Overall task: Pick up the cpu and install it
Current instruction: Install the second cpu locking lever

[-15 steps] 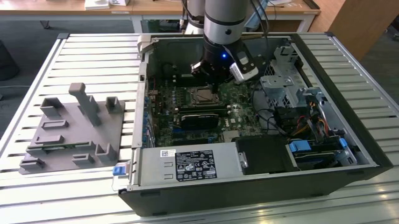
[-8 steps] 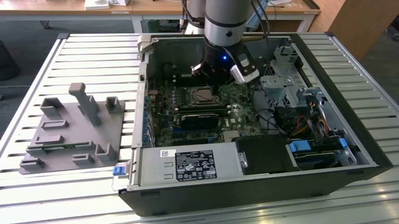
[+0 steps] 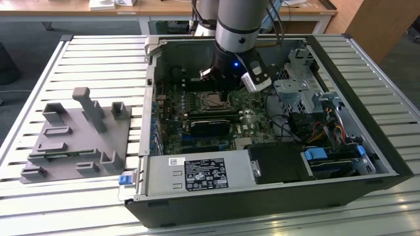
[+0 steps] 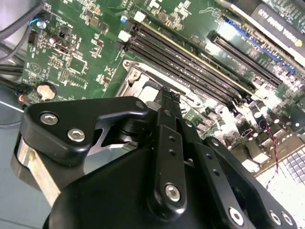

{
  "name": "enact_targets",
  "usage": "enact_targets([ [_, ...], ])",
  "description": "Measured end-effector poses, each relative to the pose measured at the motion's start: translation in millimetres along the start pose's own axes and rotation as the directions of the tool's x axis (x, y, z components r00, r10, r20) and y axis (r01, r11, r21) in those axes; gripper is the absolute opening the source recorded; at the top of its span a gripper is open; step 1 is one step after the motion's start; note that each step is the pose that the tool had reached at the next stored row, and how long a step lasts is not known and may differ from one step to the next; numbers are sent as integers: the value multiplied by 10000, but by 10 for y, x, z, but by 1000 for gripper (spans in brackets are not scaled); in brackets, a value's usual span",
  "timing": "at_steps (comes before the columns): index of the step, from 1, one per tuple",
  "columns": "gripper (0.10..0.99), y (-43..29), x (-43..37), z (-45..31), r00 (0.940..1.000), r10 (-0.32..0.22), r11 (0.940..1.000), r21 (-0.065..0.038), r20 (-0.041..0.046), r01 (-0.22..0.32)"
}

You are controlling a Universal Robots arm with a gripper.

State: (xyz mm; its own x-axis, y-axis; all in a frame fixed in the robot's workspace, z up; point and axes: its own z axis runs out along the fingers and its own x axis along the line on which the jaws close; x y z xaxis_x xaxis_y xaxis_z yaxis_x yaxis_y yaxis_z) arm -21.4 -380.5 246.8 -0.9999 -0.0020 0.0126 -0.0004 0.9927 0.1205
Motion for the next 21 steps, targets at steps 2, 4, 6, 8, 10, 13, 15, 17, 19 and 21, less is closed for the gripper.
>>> enact_targets([
  [2, 106, -11, 6, 32, 10000, 5, 10000, 3, -22, -5],
  [4, 106, -18, 43, 47, 10000, 3, 10000, 4, -27, -3],
  [6, 106, -20, 113, 52, 10000, 3, 10000, 3, -26, -3],
  [8, 106, -22, 153, 62, 10000, 4, 10000, 2, -25, -4],
  [10, 106, -25, 165, 82, 10000, 5, 10000, 3, -37, -5],
  [13, 106, -29, 166, 110, 10000, 7, 10000, 4, -54, -7],
  [15, 106, -31, 166, 131, 10000, 7, 10000, 3, -55, -7],
  [17, 106, -34, 168, 153, 10000, 7, 10000, 3, -55, -7],
  [19, 106, -35, 170, 164, 10000, 7, 10000, 3, -55, -7],
  [21, 106, -36, 180, 170, 10000, 8, 10000, 5, -55, -8],
])
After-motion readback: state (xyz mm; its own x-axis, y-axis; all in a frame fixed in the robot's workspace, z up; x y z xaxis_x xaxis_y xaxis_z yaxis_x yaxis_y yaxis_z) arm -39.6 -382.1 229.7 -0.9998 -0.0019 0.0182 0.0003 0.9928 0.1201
